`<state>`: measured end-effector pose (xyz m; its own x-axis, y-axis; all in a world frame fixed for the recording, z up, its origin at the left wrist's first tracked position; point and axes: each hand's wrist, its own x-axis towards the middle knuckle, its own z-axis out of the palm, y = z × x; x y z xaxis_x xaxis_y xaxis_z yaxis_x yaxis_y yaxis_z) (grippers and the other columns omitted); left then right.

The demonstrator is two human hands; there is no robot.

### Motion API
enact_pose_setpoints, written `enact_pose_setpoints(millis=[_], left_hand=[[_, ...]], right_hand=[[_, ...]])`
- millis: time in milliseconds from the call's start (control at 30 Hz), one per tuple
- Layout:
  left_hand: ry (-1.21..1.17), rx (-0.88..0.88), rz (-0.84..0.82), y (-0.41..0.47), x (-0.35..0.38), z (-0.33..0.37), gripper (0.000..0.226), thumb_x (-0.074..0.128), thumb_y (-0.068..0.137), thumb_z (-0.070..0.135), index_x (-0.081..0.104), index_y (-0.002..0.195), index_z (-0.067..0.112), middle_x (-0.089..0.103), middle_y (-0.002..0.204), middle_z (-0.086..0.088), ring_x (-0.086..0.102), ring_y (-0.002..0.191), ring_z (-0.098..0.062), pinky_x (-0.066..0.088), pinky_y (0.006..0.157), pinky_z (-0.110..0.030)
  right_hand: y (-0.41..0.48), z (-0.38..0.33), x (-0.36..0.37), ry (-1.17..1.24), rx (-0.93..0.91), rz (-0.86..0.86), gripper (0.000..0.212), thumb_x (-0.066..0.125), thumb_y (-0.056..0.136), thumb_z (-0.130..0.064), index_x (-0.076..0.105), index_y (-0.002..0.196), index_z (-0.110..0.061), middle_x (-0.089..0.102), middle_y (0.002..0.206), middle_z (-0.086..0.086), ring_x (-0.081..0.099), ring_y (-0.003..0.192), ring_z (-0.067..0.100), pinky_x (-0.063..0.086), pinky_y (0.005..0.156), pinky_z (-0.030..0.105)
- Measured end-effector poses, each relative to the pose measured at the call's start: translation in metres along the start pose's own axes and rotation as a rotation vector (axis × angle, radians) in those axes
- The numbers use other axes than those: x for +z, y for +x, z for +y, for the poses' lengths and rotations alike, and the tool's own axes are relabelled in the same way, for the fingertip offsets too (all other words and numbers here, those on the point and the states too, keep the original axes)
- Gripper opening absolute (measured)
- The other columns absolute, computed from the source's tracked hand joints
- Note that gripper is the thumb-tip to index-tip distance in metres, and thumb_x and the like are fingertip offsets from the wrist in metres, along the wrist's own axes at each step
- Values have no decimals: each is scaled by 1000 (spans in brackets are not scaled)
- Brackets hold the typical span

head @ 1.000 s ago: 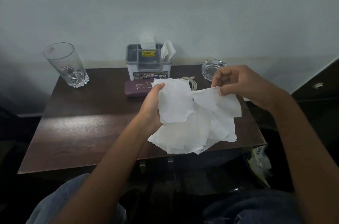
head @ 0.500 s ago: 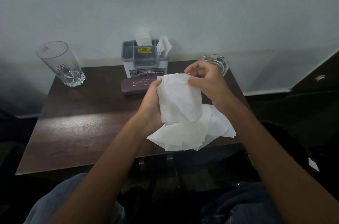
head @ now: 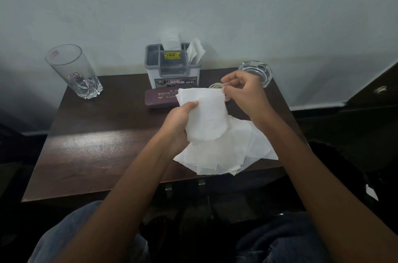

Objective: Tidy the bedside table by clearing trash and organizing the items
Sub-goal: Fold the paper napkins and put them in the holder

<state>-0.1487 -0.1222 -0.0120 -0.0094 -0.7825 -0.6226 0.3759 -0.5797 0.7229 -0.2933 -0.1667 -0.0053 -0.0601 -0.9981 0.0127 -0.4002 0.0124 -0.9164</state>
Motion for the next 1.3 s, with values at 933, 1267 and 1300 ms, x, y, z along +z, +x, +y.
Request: enact_pose_setpoints(millis=[933,1267,1300], left_hand=[[-112,260,272,14,-46,18,9,47,96,21,49,103,15,58,81,3,57,71,-15,48,64,-28],[-287,79,-137,20,-43,15,16,51,90,16,61,102,12,66,79,-3,64,70,-20,53,59,-29],[-319,56,-189,21,-42,15,14,48,90,14,62,89,11,65,70,-2,63,63,-18,51,55,-25]], right_hand=[[4,12,-7,-302,70,-582,22,73,68,7,61,64,-11,61,69,7,53,63,11,44,65,25],[-4,-42,-8,500,29,-594,23,69,63,4,58,61,-16,59,67,3,57,60,15,46,57,25],[-5,-45,-4,538,33,-562,22,67,66,4,57,61,-15,58,65,2,57,58,14,45,55,25]])
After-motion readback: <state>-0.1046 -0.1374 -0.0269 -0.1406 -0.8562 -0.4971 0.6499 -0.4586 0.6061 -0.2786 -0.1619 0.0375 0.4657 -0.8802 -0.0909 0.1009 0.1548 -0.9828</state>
